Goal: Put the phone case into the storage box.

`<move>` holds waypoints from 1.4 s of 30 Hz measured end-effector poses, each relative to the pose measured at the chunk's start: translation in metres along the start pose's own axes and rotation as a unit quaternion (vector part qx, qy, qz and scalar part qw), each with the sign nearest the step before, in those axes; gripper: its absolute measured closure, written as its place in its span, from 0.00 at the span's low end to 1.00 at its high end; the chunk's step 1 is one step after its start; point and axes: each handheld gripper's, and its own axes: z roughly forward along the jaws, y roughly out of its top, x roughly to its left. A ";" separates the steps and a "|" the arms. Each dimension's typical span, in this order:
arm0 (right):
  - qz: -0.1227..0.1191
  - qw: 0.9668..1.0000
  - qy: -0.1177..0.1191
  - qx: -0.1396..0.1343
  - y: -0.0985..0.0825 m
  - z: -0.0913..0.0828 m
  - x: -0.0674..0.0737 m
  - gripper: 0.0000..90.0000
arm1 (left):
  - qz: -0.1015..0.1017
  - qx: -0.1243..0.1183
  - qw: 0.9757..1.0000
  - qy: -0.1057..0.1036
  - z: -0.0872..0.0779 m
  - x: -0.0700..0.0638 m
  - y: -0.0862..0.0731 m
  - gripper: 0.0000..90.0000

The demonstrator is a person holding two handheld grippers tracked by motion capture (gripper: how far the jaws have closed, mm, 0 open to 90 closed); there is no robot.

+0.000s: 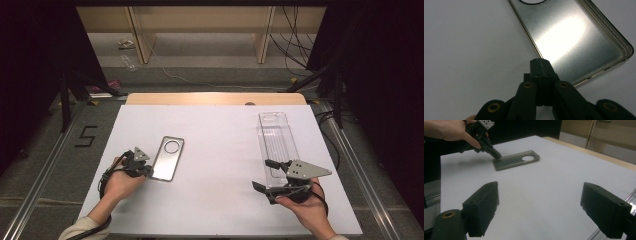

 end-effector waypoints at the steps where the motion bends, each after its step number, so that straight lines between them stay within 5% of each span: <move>1: 0.000 1.000 0.000 0.000 0.000 0.000 0.000 0.18 | 0.000 0.000 1.000 0.000 0.000 0.000 0.000 1.00; 42: -0.001 1.000 -0.001 0.001 -0.001 0.000 0.000 0.18 | 0.006 0.001 1.000 -0.008 0.000 -0.002 0.000 0.99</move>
